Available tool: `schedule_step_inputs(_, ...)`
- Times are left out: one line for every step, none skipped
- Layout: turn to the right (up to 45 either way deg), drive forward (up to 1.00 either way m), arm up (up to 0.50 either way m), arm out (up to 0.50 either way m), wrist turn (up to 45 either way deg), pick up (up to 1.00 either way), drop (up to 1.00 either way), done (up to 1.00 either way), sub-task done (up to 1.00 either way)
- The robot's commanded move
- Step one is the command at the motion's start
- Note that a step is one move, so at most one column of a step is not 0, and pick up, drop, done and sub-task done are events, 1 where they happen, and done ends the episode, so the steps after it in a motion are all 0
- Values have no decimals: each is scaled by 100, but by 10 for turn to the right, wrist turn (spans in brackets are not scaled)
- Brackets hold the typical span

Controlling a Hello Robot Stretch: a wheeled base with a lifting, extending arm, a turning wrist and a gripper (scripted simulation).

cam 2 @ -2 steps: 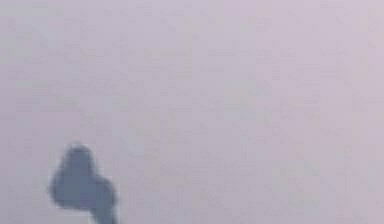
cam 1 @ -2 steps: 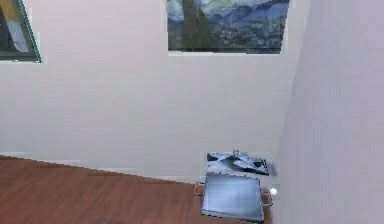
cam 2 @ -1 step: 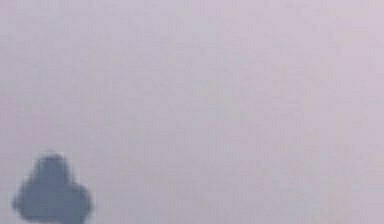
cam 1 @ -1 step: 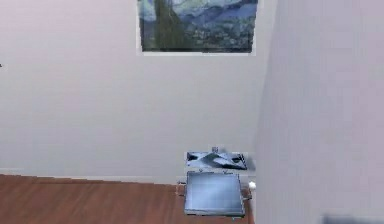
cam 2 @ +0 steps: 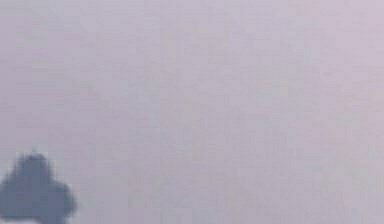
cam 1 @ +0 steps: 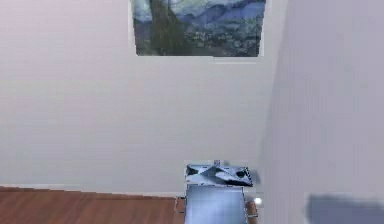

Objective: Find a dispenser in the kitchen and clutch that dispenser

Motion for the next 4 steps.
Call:
schedule_step_inputs(-390,0,0,0,0,0,0,0,0)
schedule_step_inputs(0,65,0,0,0,0,0,0,0)
schedule_step_inputs(-240,0,0,0,0,0,0,0,0)
schedule_step_inputs(0,80,0,0,0,0,0,0,0)
